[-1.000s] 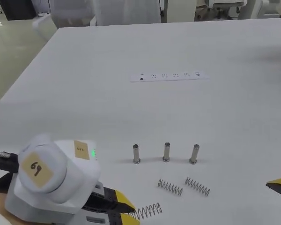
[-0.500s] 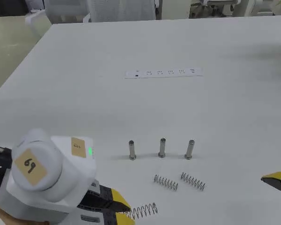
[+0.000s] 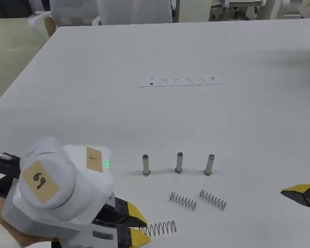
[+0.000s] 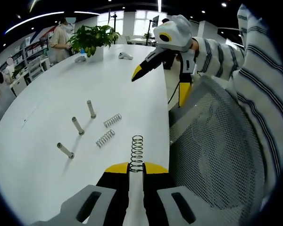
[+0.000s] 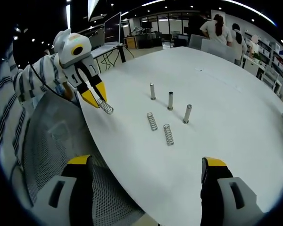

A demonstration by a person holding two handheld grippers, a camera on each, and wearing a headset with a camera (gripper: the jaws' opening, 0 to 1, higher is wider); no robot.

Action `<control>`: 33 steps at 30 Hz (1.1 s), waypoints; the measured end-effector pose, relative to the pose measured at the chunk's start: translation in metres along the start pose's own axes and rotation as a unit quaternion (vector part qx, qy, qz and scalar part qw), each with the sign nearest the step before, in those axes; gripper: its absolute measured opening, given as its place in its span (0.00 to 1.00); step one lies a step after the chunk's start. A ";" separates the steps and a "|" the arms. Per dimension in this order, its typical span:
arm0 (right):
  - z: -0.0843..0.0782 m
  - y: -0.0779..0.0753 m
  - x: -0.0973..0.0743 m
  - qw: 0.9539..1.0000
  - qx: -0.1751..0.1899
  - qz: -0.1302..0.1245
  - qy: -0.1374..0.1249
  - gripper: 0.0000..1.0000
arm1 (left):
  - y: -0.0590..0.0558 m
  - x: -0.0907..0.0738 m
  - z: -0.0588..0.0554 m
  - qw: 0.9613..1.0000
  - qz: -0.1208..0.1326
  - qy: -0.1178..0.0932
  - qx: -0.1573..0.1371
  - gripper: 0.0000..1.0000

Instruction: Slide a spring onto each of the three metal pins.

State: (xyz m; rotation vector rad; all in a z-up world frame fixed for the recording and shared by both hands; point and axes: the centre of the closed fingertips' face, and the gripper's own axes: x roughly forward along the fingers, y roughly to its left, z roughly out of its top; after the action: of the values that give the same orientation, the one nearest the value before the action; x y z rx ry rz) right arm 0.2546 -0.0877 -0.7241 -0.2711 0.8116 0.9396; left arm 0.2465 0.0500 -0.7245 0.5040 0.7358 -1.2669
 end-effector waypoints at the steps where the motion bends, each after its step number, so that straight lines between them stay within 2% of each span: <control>1: 0.002 0.001 0.001 1.000 -0.004 0.003 -0.002 0.94 | 0.001 0.000 0.001 1.000 0.000 -0.001 -0.001 0.02; 11: 0.017 0.011 0.007 0.998 -0.045 0.034 -0.013 0.86 | 0.010 -0.003 0.007 1.000 0.007 -0.011 0.009 0.02; 18: 0.031 0.018 0.010 0.995 -0.073 0.058 -0.027 0.81 | 0.009 -0.005 0.011 1.000 0.008 -0.016 0.017 0.02; 21: 0.042 0.025 0.011 0.990 -0.100 0.082 -0.049 0.73 | 0.008 -0.005 0.012 1.000 0.007 -0.018 0.015 0.02; 24: 0.047 0.030 0.012 0.987 -0.113 0.096 -0.055 0.64 | 0.008 -0.006 0.012 1.000 0.009 -0.017 0.015 0.02; 30: 0.058 0.034 0.017 0.981 -0.140 0.112 -0.071 0.62 | 0.007 -0.007 0.016 1.000 0.011 -0.024 0.016 0.02; 32: 0.061 0.038 0.018 0.975 -0.162 0.131 -0.078 0.57 | 0.007 -0.007 0.017 1.000 0.011 -0.024 0.016 0.02; 33: 0.061 0.039 0.020 0.973 -0.168 0.136 -0.078 0.55 | 0.006 -0.007 0.018 0.999 0.009 -0.025 0.017 0.02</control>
State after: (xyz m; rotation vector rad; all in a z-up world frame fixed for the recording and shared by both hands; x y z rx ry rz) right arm 0.2607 -0.0203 -0.6916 -0.3799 0.5499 1.3412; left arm 0.2557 0.0437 -0.7081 0.5048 0.6672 -1.2724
